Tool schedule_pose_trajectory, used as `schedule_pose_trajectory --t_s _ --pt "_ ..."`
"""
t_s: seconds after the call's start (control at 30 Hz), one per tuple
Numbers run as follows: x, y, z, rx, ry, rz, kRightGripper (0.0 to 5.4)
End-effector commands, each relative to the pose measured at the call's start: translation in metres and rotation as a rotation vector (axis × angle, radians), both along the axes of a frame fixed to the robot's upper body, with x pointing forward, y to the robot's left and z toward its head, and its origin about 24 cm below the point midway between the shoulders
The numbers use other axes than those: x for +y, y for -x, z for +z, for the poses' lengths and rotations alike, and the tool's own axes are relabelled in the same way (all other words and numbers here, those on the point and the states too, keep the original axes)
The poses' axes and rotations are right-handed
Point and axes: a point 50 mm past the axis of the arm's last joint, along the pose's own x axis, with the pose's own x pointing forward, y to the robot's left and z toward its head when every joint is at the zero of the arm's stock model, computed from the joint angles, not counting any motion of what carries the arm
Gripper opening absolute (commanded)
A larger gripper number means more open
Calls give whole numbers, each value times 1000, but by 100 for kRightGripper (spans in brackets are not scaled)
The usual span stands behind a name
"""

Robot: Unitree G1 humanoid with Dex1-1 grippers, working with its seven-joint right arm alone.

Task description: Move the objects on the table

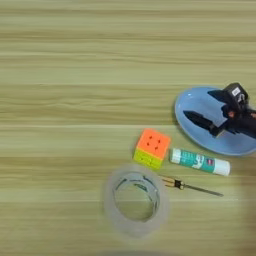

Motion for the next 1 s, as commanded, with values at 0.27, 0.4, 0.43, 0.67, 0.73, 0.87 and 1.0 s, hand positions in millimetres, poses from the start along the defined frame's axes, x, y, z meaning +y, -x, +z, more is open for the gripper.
schedule_pose_trajectory --t_s 0.27,0.4,0.43,0.67,0.73,0.87,1.0 --pt "-9 -19 24 -154 156 -51 539" --pt "-9 -18 19 -149 196 -38 539" --pt "-9 -18 18 -148 202 -35 539" --pt "-4 -18 14 -147 212 -11 539" --pt "-1 -18 12 -144 211 2 539" --pt "6 -17 7 -133 211 31 539" --pt "12 -14 1 -119 217 58 539"
